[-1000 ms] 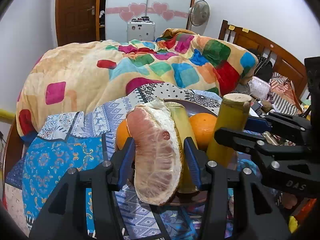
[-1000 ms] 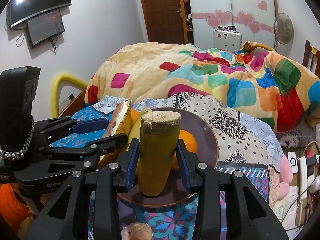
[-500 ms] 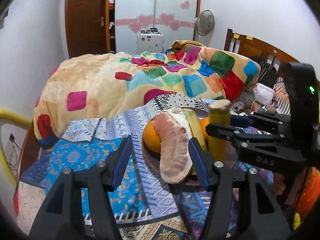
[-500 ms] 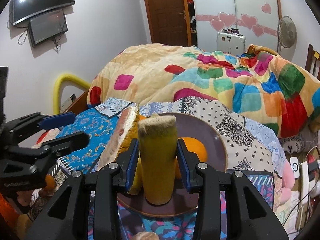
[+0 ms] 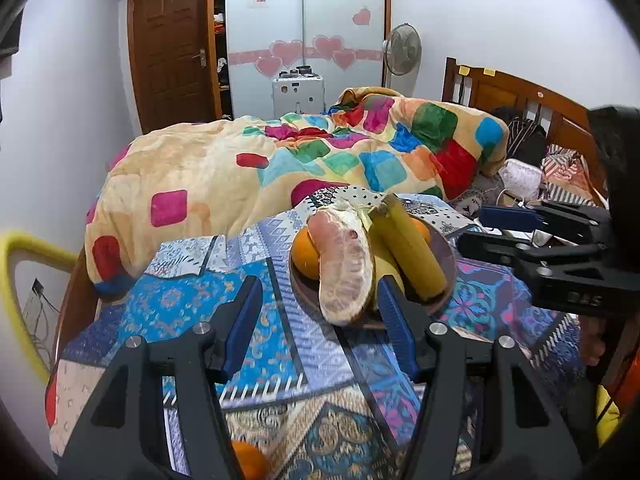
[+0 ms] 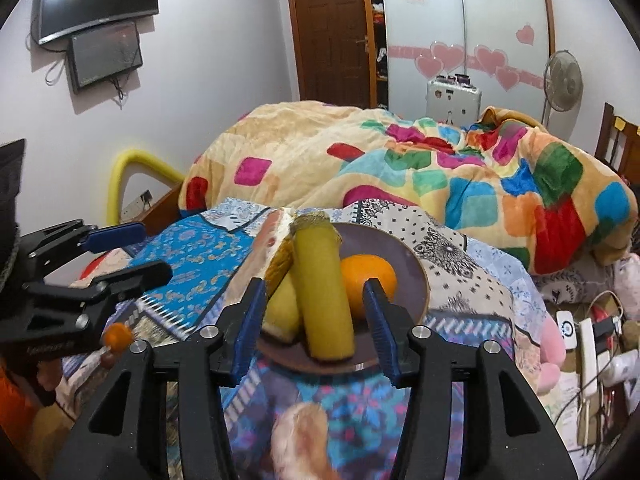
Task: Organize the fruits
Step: 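Grasp a mandarin with the left tool while the right tool grasps a second pomelo segment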
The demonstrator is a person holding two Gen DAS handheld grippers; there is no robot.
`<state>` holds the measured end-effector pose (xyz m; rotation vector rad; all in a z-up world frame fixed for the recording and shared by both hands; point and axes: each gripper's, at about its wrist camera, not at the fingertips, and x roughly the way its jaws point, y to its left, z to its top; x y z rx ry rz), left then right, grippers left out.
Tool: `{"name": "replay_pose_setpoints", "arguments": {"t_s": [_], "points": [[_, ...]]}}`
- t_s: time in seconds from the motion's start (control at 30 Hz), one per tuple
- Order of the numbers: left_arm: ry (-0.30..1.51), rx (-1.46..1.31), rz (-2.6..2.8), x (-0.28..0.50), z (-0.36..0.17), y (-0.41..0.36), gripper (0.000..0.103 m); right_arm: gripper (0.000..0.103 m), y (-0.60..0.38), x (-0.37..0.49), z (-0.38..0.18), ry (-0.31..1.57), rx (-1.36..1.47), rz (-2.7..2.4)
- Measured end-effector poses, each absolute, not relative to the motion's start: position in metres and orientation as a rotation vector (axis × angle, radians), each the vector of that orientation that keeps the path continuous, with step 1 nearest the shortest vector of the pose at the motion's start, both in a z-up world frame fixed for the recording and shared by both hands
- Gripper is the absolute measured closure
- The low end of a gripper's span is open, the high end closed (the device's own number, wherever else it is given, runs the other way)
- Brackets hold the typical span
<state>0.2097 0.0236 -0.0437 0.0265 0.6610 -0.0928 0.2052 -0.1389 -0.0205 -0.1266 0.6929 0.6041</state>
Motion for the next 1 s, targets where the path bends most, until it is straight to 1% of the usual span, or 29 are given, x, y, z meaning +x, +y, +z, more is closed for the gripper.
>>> {"name": "replay_pose_setpoints", "arguments": {"t_s": [0.2, 0.37, 0.7, 0.9, 0.93, 0.97, 1.0], "points": [[0.663, 0.009, -0.071, 0.176, -0.038, 0.038, 0.036, 0.053, -0.154, 0.171, -0.018, 0.681, -0.119, 0.598], [0.694, -0.012, -0.029, 0.150, -0.050, 0.059, 0.034, 0.053, -0.161, 0.150, -0.034, 0.704, -0.124, 0.590], [0.832, -0.051, 0.012, 0.138, -0.110, 0.089, 0.034, 0.053, -0.164, 0.139, -0.077, 0.798, -0.162, 0.576], [0.857, -0.049, -0.009, 0.140, -0.123, 0.090, 0.034, 0.053, -0.160, 0.150, -0.093, 0.850, -0.148, 0.576], [0.860, -0.046, -0.010, 0.141, -0.125, 0.090, 0.034, 0.055, -0.160, 0.152, -0.094, 0.854, -0.143, 0.573], [0.860, -0.047, -0.011, 0.141, -0.126, 0.090, 0.037, 0.059, -0.160, 0.154, -0.096, 0.856, -0.139, 0.568], [0.860, -0.050, -0.013, 0.141, -0.127, 0.090, 0.042, 0.061, -0.160, 0.155, -0.097, 0.858, -0.137, 0.564]]}}
